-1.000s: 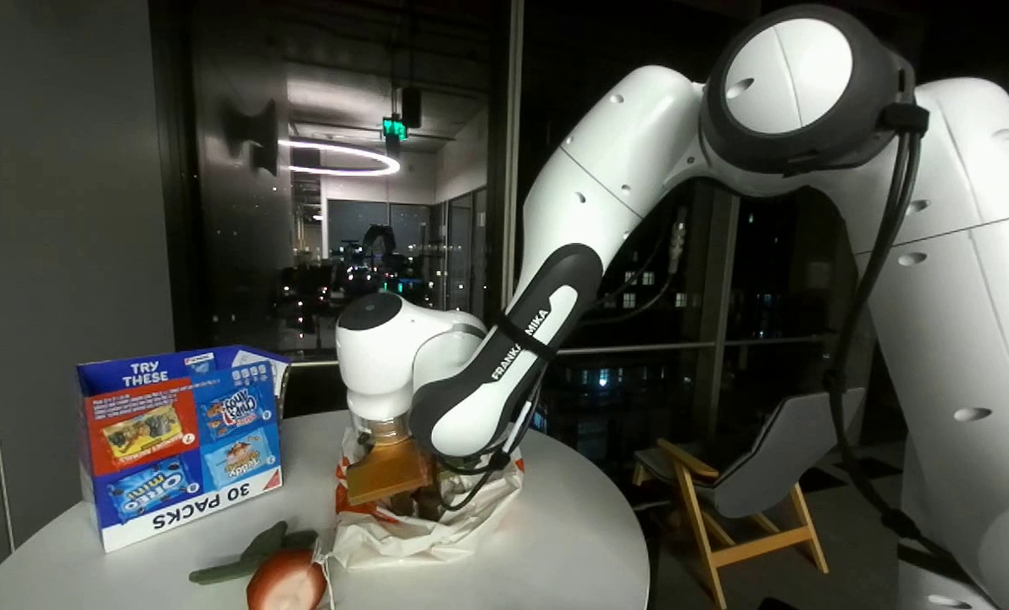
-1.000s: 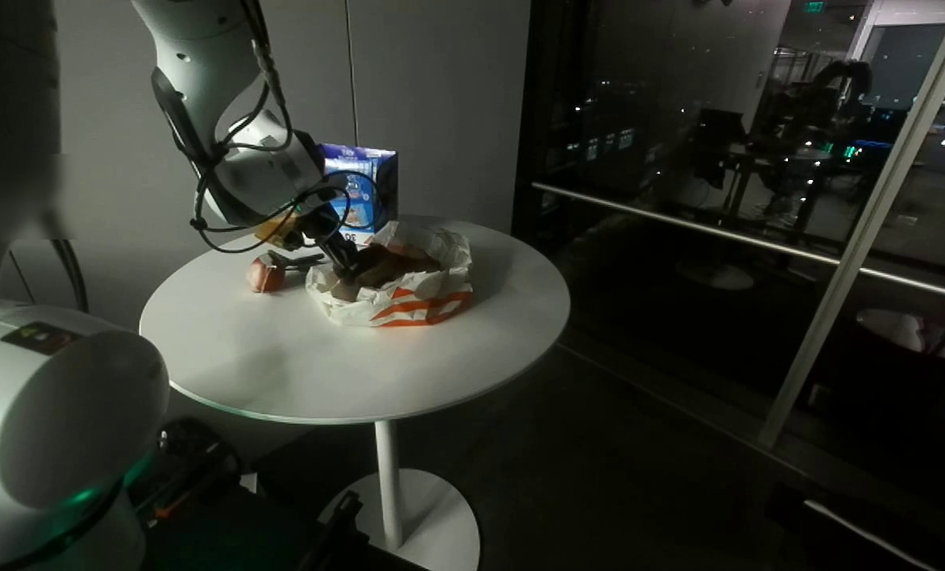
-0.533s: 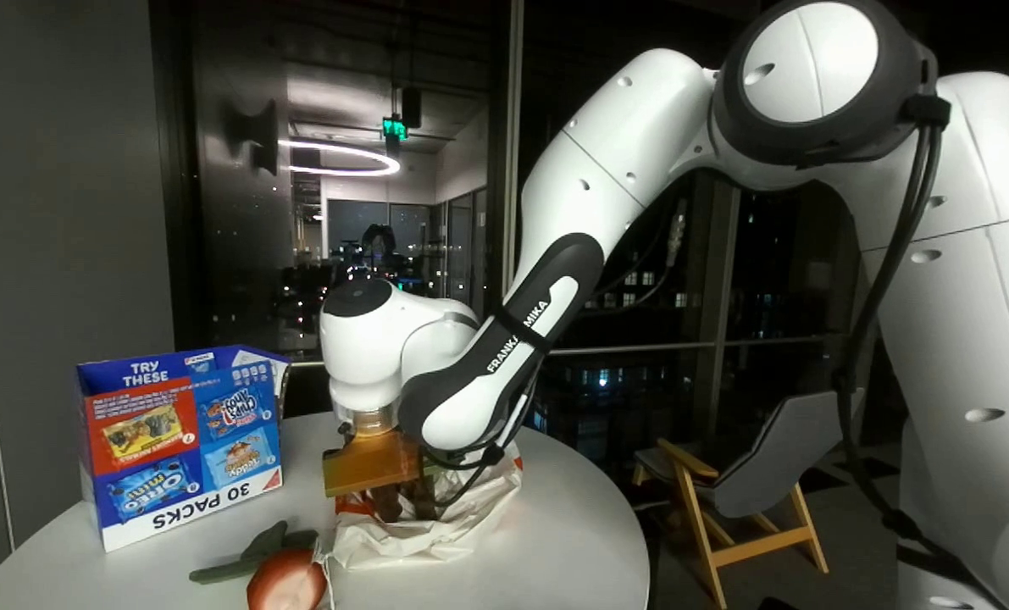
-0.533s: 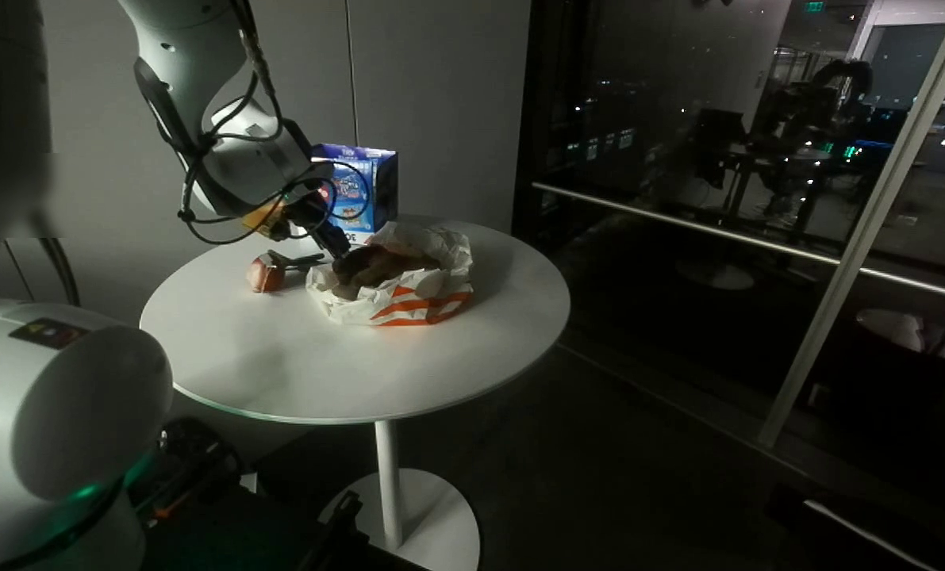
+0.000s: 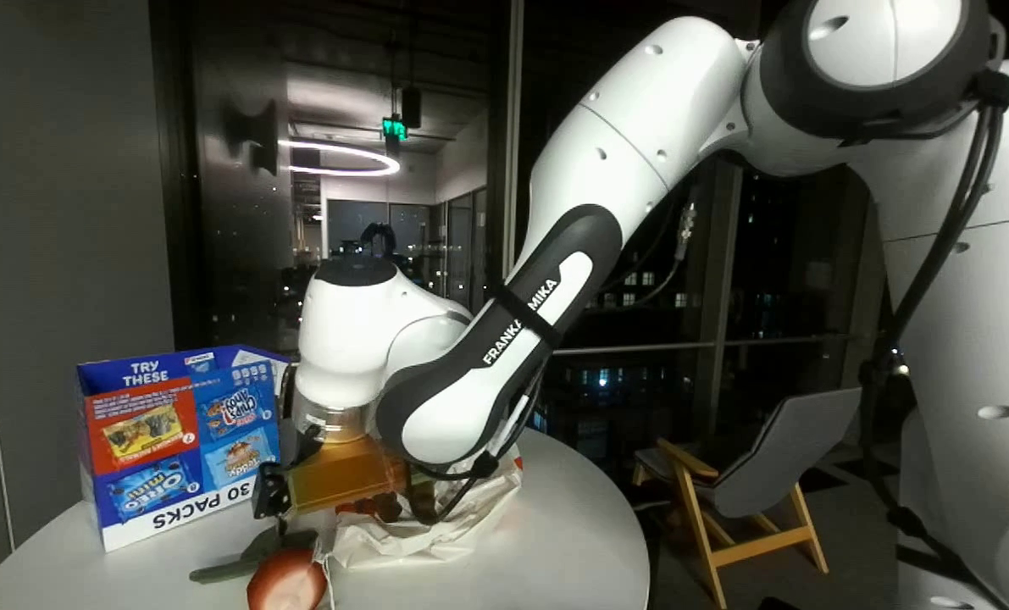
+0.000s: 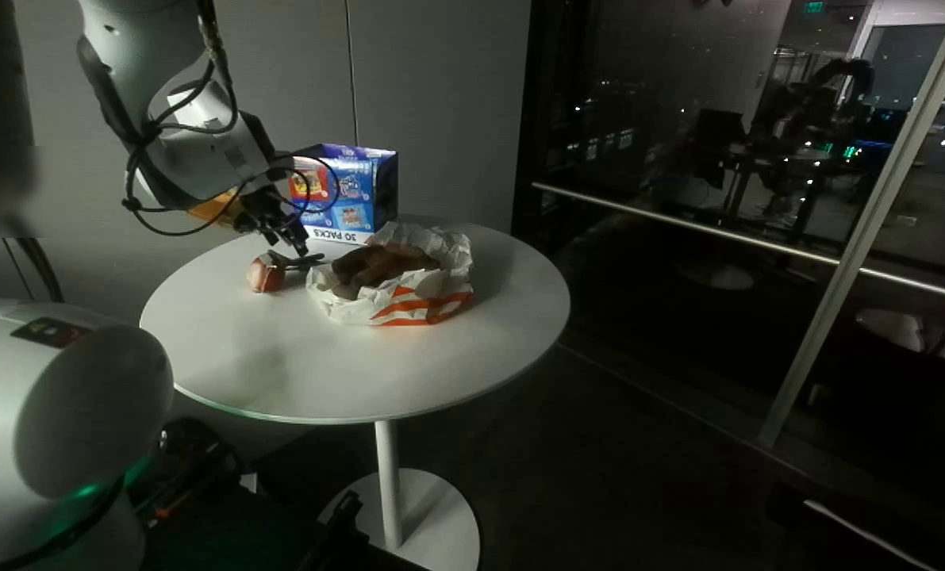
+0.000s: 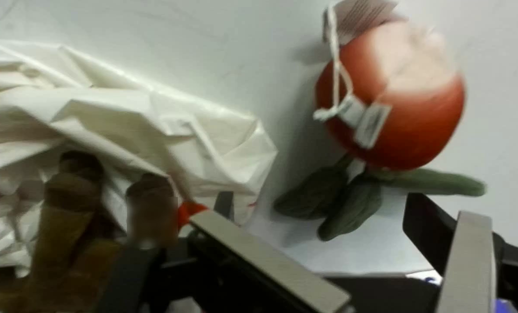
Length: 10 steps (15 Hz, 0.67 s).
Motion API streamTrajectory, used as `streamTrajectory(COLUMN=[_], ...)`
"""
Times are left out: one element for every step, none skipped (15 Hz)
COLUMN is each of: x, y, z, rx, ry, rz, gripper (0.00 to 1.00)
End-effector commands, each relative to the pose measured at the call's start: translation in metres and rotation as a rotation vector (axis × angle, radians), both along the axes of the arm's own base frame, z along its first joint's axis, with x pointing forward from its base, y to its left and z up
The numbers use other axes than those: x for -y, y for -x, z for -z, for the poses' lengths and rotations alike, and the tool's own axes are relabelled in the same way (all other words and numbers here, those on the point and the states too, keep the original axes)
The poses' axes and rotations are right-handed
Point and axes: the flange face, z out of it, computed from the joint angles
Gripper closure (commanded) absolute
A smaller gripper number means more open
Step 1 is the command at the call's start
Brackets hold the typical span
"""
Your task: Put the eraser, moose and radish in the plastic bag then pull up the plastic.
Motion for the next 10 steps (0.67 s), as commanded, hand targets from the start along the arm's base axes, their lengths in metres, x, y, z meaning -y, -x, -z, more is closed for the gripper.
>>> streamTrajectory(x=[-0.026, -0.032, -0.039, -0.042, -0.044, -0.045, -0.044, -0.045, -0.046, -0.046], y=[0.029, 0.035, 0.04, 0.044, 0.046, 0.046, 0.046, 0.045, 0.045, 0.045], z=[0.005, 0.014, 0.019, 0.026, 0.031, 0.036, 0.039, 0.041, 0.043, 0.044], rx=[-0.052, -0.091, -0.111, -0.126, -0.13, -0.112, -0.083, -0.051, -0.027, -0.007], ry=[-0.068, -0.076, -0.062, -0.029, 0.014, 0.076, 0.133, 0.177, 0.209, 0.234], rz=[-0.171, -0.215, -0.245, -0.284, -0.317, -0.342, -0.371, -0.4, -0.421, -0.435], gripper=[0.0, 0.0, 0.0, 0.0, 0.0, 0.0, 0.0, 0.0, 0.0, 0.0])
